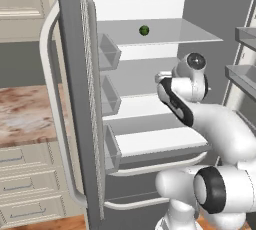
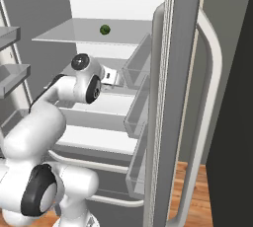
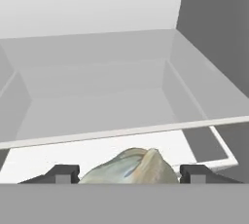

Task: Retrieve the bottle and the shaker from the cabinet and place them next to the mixing bowl on the counter. Then add garlic from the fridge to the mixing bowl.

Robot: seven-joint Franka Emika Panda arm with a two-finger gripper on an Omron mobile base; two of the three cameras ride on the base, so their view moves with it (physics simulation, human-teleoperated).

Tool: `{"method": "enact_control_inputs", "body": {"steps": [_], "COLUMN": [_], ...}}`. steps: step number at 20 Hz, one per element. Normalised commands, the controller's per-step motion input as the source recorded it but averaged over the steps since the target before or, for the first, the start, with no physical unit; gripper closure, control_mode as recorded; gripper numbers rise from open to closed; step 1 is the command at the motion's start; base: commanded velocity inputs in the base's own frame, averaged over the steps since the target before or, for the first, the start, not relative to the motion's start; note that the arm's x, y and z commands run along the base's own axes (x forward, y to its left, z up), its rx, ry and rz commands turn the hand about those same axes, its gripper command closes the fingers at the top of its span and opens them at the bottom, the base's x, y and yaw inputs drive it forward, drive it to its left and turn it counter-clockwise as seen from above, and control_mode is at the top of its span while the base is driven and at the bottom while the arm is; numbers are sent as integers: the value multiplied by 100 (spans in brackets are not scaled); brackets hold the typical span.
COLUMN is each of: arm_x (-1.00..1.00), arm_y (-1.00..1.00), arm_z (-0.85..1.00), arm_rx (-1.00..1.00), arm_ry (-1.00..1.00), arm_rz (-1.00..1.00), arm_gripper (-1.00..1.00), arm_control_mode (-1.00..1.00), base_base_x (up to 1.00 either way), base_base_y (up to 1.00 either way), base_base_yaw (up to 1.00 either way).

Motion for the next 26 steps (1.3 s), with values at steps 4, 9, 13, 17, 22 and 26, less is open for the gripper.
{"method": "enact_control_inputs", "body": {"steps": [4,9,13,17,22,26], "arm_x": [-100,-100,-100,-95,-85,-52], "arm_y": [8,11,10,9,3,0], "arm_z": [0,0,0,-5,-11,-16], "arm_rx": [1,0,0,0,0,0], "arm_ry": [0,0,0,0,0,0], "arm_rz": [0,0,0,0,0,0], "arm_gripper": [100,100,100,100,100,100], "arm_control_mode": [-100,-100,-100,-100,-100,-100], "base_base_x": [0,0,0,0,0,0], "base_base_y": [0,0,0,0,0,0], "base_base_yaw": [0,0,0,0,0,0]}}
